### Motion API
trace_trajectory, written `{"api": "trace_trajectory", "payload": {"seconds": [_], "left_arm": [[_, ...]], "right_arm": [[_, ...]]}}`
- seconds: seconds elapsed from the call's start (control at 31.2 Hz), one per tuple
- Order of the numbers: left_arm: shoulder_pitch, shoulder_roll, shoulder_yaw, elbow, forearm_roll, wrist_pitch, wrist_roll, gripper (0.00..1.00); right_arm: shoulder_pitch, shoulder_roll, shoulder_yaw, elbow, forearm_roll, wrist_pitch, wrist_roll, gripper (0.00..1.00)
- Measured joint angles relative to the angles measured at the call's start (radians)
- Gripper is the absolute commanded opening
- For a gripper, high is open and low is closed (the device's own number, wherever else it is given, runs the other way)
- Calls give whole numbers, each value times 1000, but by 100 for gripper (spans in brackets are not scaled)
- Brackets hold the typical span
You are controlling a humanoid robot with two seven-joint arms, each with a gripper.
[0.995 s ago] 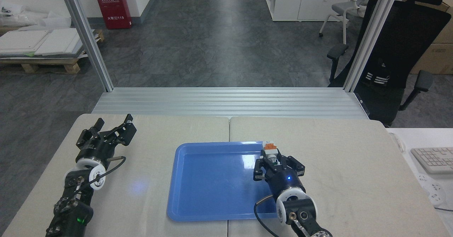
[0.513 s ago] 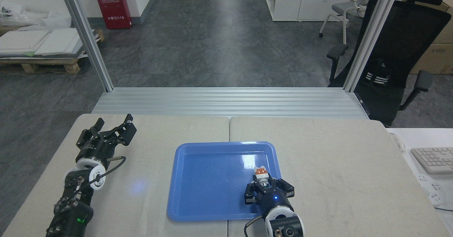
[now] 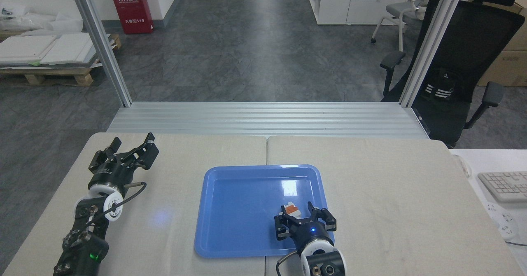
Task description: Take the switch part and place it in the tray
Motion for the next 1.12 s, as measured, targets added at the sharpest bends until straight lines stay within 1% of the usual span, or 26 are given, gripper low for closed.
{"api": "trace_trajectory", "payload": {"seconds": [0.16, 0.22, 0.32, 0.39, 0.45, 0.51, 0.61, 0.74, 0.8, 0.93, 1.12], "left_arm": [[0, 0, 0, 0, 0, 0, 0, 100], [0, 0, 0, 0, 0, 0, 0, 100], [0, 0, 0, 0, 0, 0, 2, 100], [0, 0, 0, 0, 0, 0, 2, 100], [0, 0, 0, 0, 0, 0, 2, 100], [0, 0, 0, 0, 0, 0, 2, 100], [0, 0, 0, 0, 0, 0, 2, 100], [0, 0, 1, 0, 0, 0, 1, 100], [0, 0, 1, 0, 0, 0, 0, 100], [0, 0, 1, 0, 0, 0, 0, 100], [0, 0, 1, 0, 0, 0, 0, 100]], "right_arm": [[-17, 5, -72, -3, -14, -30, -29, 99], [-41, 6, -121, -4, -23, -62, -72, 99], [-87, -8, -208, 0, -46, -144, -158, 99], [-113, -41, -281, 9, -72, -233, -223, 99], [-128, -90, -354, 22, -105, -331, -281, 99], [-135, -142, -417, 41, -136, -411, -316, 99], [-136, -207, -477, 84, -179, -511, -348, 99], [-116, -274, -506, 128, -210, -563, -381, 99], [-102, -289, -510, 136, -218, -574, -400, 99], [-86, -301, -513, 140, -226, -583, -420, 99], [-80, -299, -514, 135, -231, -584, -425, 99]]}}
